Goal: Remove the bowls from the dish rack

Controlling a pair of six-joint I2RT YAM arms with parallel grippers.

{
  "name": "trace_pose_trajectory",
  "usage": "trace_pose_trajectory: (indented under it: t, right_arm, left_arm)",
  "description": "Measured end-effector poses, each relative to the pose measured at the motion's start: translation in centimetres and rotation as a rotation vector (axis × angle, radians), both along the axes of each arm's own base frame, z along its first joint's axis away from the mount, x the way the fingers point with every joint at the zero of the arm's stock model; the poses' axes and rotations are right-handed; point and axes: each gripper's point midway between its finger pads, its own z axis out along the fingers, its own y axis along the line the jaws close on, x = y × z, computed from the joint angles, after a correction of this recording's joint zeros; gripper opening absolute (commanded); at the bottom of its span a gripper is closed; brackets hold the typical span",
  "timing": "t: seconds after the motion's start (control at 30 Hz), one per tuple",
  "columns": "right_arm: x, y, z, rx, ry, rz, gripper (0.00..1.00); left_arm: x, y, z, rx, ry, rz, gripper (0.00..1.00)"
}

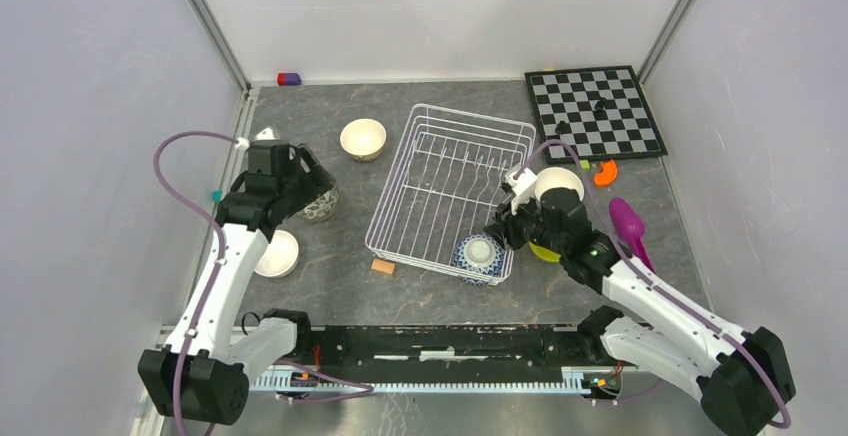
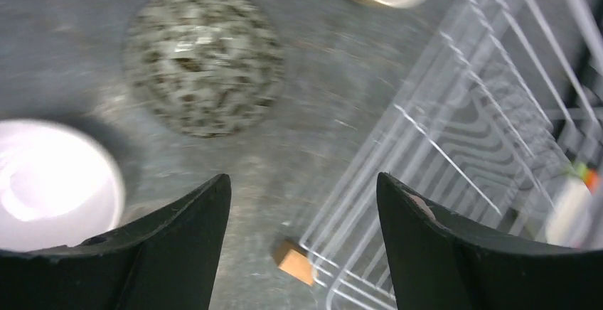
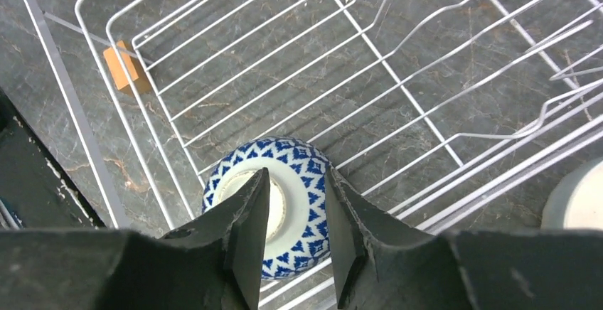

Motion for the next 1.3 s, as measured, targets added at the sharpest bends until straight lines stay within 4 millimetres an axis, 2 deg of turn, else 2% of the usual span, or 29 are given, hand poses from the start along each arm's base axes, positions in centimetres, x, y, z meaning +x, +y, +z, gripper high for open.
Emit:
trace_pose_trajectory:
  t: [0.13,0.23,0.33,0.47,0.5,0.7,0.93,1.0,1.13,1.3]
  right_arm:
    - [-0.5,0.4,-1.2,-0.095,0.045,0.009,0.4]
    - [-1.5,0.8,-2.2,-0.18,0.067,0.031,0.39]
    - [-2.0,1.1,-3.4,-0.268,0.089,0.041,0.28]
    - [-1.9,0.1,-5.3,-0.363,0.123,0.012,0.13]
    - [-1.7,0.1,-5.3,-0.365,0.122,0.008,0.1]
    - [-0.9,1.3,-5.2,-0.339,0.102,0.007,0.09]
    - [1.7,4.4,-5.0,-0.294,0.077,0.012,0.06]
    - [2.8,4.6,-4.9,-0.302,0.065,-0.013,0.04]
    - [5.4,6.1,-4.1,-0.302,0.027,-0.055,0.02]
    - [6.7,6.6,-3.4,-0.303,0.005,-0.086,0.05]
  left_arm:
    - [0.3,-4.8,1.7,-0.077,-0.098,-0.263,0.82]
    - [0.0,-7.2,1.6,-0.11,-0.119,-0.387,0.82]
    - [-0.9,-10.0,0.7,-0.126,-0.104,-0.516,0.82]
    - [-1.9,-13.1,-0.5,-0.127,-0.073,-0.631,0.82]
    - [-2.0,-13.5,-0.7,-0.129,-0.071,-0.646,0.82]
    - [-2.3,-14.6,-0.9,-0.138,-0.085,-0.687,0.82]
    - [-2.7,-15.7,-0.6,-0.154,-0.098,-0.729,0.79]
    - [-3.1,-16.2,-0.6,-0.156,-0.096,-0.75,0.78]
    - [-3.8,-17.8,-1.0,-0.157,-0.074,-0.805,0.77]
    - [-4.6,-20.7,-1.2,-0.135,-0.049,-0.886,0.76]
